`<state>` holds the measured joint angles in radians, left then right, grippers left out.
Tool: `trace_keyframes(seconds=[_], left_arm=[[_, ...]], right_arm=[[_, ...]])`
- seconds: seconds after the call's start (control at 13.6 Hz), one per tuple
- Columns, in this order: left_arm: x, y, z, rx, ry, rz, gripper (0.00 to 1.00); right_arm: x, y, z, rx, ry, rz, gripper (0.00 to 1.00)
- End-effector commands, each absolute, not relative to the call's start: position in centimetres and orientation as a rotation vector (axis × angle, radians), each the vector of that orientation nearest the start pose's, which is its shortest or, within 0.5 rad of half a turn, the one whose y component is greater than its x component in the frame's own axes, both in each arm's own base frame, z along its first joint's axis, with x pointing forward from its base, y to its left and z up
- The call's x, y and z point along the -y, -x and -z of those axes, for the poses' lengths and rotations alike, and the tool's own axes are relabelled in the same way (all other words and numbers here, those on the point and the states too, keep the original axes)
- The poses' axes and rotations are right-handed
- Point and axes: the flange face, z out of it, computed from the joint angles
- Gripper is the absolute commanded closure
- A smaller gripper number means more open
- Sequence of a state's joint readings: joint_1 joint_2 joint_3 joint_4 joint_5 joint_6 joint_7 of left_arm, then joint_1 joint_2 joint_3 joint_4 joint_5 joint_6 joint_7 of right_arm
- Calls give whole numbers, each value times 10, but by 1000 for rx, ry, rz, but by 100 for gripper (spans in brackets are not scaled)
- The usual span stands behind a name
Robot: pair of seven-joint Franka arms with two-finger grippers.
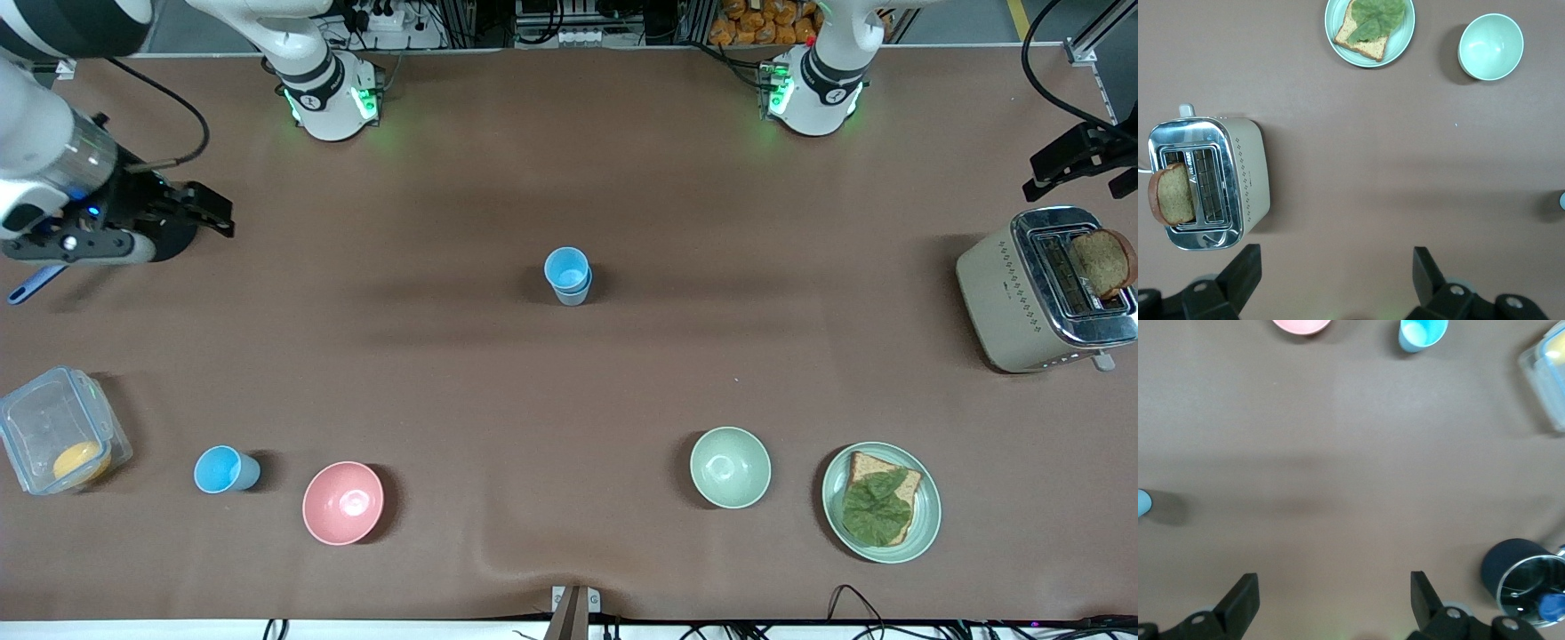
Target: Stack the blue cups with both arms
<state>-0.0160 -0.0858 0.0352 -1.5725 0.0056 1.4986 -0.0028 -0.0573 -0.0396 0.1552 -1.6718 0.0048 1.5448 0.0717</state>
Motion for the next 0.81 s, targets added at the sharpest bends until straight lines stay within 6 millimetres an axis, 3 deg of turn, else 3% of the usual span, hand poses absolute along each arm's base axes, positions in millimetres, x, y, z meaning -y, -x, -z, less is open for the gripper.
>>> trace_keyframes(seconds=[0.0,0.3,0.59,0.74], left_arm=[[4,-514,-668,-41,3142,7,0],[22,-514,-665,-79,3137,-2,0],[23,-515,-663,-95,3133,-9,0],[21,-516,-663,-91,3122,-9,0]], right_arm=[[-41,-535,-624,43,3169,-74,0],[-20,-540,-632,-11,3165,-45,0],[-10,-540,-634,-40,3163,-38,0],[-7,-538,-646,-59,3153,14,0]])
